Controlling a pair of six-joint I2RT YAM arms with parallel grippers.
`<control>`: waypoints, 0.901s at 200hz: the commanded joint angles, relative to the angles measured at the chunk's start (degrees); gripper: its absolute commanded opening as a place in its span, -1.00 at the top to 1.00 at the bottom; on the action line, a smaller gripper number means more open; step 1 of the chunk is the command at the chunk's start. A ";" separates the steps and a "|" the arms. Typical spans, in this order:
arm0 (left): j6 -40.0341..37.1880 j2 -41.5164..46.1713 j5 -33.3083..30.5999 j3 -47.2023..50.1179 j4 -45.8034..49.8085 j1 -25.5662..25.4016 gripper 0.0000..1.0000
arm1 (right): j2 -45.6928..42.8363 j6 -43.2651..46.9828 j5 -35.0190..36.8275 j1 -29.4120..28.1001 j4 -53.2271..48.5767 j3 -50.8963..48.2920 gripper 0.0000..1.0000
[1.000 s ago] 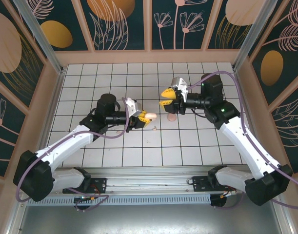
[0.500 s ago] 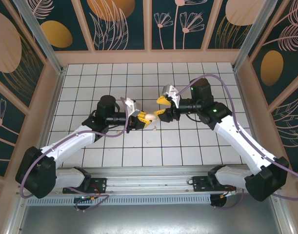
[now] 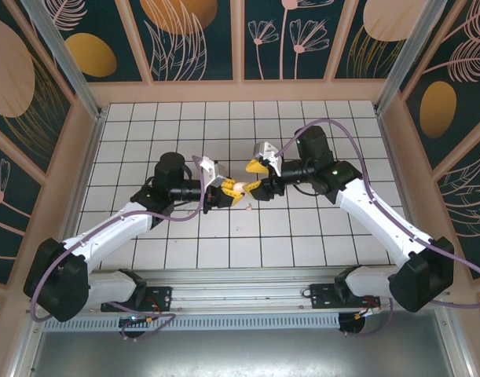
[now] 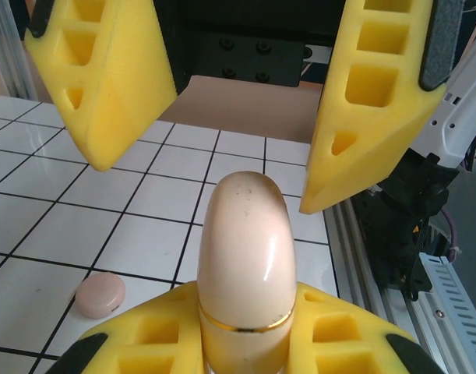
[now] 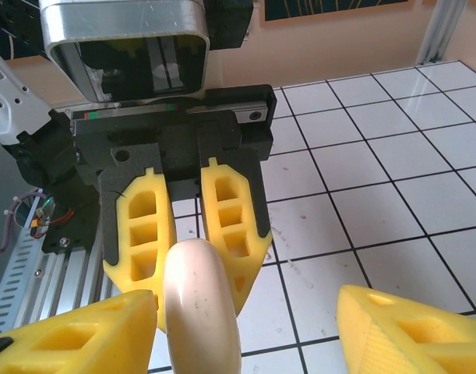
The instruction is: Insert the wireless bluetooth earbuds into the charging case
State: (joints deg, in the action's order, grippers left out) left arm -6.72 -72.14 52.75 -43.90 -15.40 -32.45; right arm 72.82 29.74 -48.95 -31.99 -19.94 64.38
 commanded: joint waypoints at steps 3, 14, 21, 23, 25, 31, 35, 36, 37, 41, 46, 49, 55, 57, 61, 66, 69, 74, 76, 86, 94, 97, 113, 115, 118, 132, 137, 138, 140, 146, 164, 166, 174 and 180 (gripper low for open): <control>0.69 1.56 2.00 -2.24 -0.90 0.13 0.60 | 0.53 1.11 -0.77 -0.44 -0.01 1.78 -0.26; 0.66 1.65 2.00 -2.44 -0.78 0.15 0.60 | 0.66 0.97 -0.49 -0.44 -0.01 1.80 -0.26; 0.67 1.73 2.00 -2.59 -0.81 0.13 0.59 | 0.81 0.96 -0.45 -0.41 0.03 1.80 -0.26; 0.77 1.74 2.00 -2.64 -0.83 0.11 0.59 | 0.90 0.92 -0.46 -0.41 0.07 1.80 -0.26; 0.82 1.74 2.07 -2.67 -0.79 0.10 0.60 | 0.91 0.93 -0.45 -0.38 0.08 1.80 -0.26; 0.75 1.73 2.09 -2.83 -0.78 0.15 0.59 | 1.10 0.89 -0.38 -0.36 0.08 1.88 -0.26; 0.79 1.74 2.17 -2.91 -0.63 0.11 0.60 | 1.18 0.79 -0.33 -0.36 0.13 1.89 -0.26; 0.77 1.74 2.17 -2.93 -0.61 0.10 0.59 | 1.18 0.77 -0.30 -0.36 0.15 1.89 -0.26; 0.80 1.78 2.18 -2.94 -0.60 0.10 0.60 | 1.18 0.72 -0.28 -0.36 0.20 1.89 -0.26; 0.75 1.74 2.28 -2.98 -0.60 0.10 0.59 | 1.26 0.60 -0.19 -0.36 0.30 1.97 -0.26; 0.72 1.74 2.35 -3.10 -0.38 0.10 0.59 | 1.36 0.46 -0.04 -0.36 0.35 1.99 -0.26; 0.68 1.75 2.35 -3.12 -0.41 0.15 0.60 | 1.43 0.33 0.11 -0.37 0.50 2.05 -0.26; 0.57 1.84 2.43 -3.25 -0.13 0.11 0.60 | 1.45 0.15 0.45 -0.40 0.80 2.07 -0.26; 0.50 1.83 2.44 -3.22 -0.11 0.10 0.60 | 1.45 0.08 0.50 -0.39 0.90 2.07 -0.26; 0.35 1.83 2.44 -3.28 0.12 0.12 0.60 | 1.45 -0.08 0.72 -0.28 1.15 2.07 -0.26; 0.20 1.83 2.44 -3.28 0.36 0.10 0.60 | 1.41 -0.32 0.94 -0.20 1.47 2.00 -0.26; 0.09 1.83 2.47 -3.30 0.52 0.10 0.60 | 1.37 -0.51 1.10 -0.14 1.75 1.94 -0.26; -0.12 1.91 2.50 -3.31 0.85 0.11 0.60 | 1.29 -0.93 1.30 0.10 2.28 1.98 -0.26; -0.22 1.91 2.50 -3.30 0.97 0.10 0.60 | 1.28 -1.11 1.31 0.15 2.45 1.98 -0.25; -0.85 1.91 2.45 -3.39 1.82 0.10 0.59 | 1.15 -1.88 0.88 0.32 3.41 1.97 -0.25; -1.40 2.00 2.39 -3.41 2.32 0.15 0.60 | 1.03 -2.59 0.50 0.33 4.22 1.89 -0.25; -1.51 2.00 2.35 -3.39 2.57 0.11 0.60 | 1.01 -2.87 0.37 0.34 4.54 1.89 -0.24; -2.04 2.05 2.22 -3.31 3.30 0.15 0.60 | 0.84 -3.92 -0.26 2.12 5.72 1.89 -0.24; -2.11 2.01 2.19 -3.30 3.41 0.14 0.59 | 0.84 -4.03 -0.27 2.22 5.89 1.89 -0.24; -2.14 2.05 2.26 -3.30 3.45 0.15 0.59 | 0.86 -4.14 -0.35 2.32 6.00 1.89 -0.24; -2.21 2.16 2.22 -3.26 3.67 0.10 0.60 | 0.88 -4.64 -0.45 2.62 6.31 1.92 -0.24; -2.27 2.17 2.23 -3.26 3.69 0.10 0.60 | 0.84 -4.69 -0.53 2.76 6.32 1.98 -0.23; -2.26 2.18 2.25 -3.23 3.66 0.10 0.60 | 0.84 -4.73 -0.58 2.78 6.32 1.98 -0.23; -2.36 2.18 2.20 -3.22 3.63 0.15 0.60 | 0.84 -4.76 -0.61 2.80 6.39 1.98 -0.24; -2.46 2.20 2.18 -3.21 3.71 0.13 0.60 | 0.84 -4.83 -0.70 2.88 6.44 1.98 -0.23; -2.75 2.13 2.09 -3.30 4.04 0.11 0.60 | 0.84 -5.21 -1.04 3.06 6.58 1.89 -0.23; -2.77 2.10 2.09 -3.30 4.10 0.13 0.60 | 0.84 -5.21 -1.06 3.07 6.65 1.89 -0.23; -2.82 2.09 2.14 -3.39 4.18 0.18 0.60 | 0.84 -5.28 -1.06 3.07 6.67 1.81 -0.23; -2.84 2.09 2.18 -3.39 4.15 0.10 0.60 | 0.84 -5.38 -1.00 3.07 6.72 1.76 -0.23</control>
State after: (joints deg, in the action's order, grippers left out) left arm -7.94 -71.29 52.66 -45.98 -11.75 -32.21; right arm 73.69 25.54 -49.89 -29.30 -15.73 64.58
